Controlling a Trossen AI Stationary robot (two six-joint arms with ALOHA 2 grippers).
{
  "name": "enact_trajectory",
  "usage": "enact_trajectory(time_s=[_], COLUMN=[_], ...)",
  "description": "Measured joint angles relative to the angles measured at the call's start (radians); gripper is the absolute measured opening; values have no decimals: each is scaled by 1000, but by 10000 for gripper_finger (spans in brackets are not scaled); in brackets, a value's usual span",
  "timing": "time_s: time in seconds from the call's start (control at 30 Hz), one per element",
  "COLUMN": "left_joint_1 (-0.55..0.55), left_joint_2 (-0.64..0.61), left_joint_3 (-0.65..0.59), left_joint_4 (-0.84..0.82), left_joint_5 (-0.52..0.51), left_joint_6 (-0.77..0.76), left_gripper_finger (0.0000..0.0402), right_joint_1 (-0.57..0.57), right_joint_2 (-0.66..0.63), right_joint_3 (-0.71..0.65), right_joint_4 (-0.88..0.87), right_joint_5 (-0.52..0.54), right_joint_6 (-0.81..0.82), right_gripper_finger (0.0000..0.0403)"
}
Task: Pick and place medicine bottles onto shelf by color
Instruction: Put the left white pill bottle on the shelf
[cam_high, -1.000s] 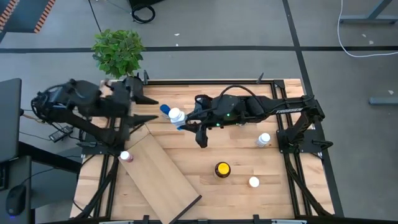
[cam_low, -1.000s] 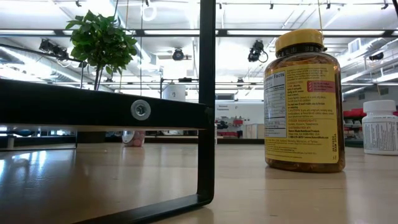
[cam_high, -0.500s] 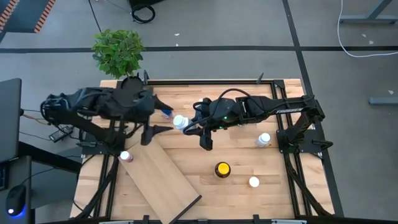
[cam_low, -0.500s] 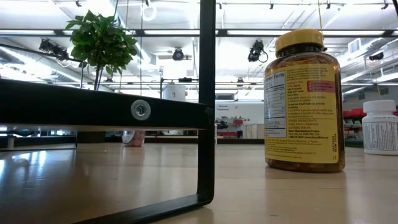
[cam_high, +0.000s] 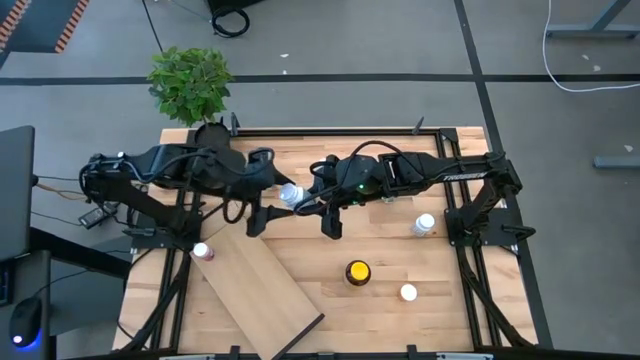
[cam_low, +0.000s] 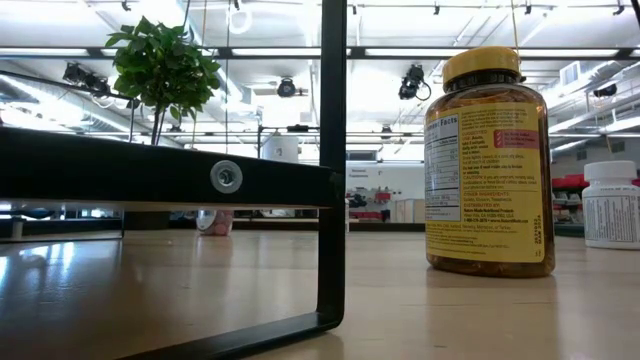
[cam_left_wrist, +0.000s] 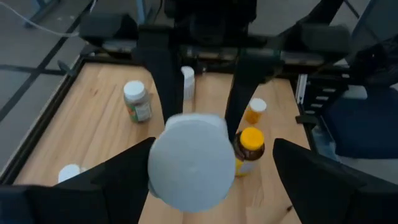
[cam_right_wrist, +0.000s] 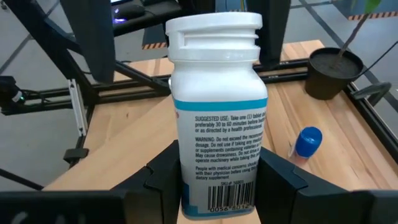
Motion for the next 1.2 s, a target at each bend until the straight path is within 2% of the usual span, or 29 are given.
enact_trajectory(time_s=[0.33, 0.67, 0.87, 1.0, 1.07, 1.2], left_joint_1=[0, 0, -2, -2, -2, -4], left_joint_2=[6, 26, 31, 31, 32, 33], left_joint_3=[0, 0, 1, 3, -1, -2], left_joint_4=[1, -4, -19, -67, -142, -214], left_joint_5=[15, 14, 16, 16, 20, 23], left_joint_6=[-8, -54, -58, -76, -82, -87], left_gripper_finger=[278, 174, 175, 206, 211, 189], right_joint_1=[0, 1, 1, 0, 0, -2], right_joint_2=[0, 1, 2, 5, 3, -1], right_joint_3=[0, 0, 0, -1, 0, 3], right_joint_4=[-12, -27, -27, -24, -2, -8], right_joint_5=[-21, -37, -37, -34, -22, -22], right_joint_6=[-3, -1, 11, 16, 30, 52], right_gripper_finger=[161, 161, 161, 168, 178, 204])
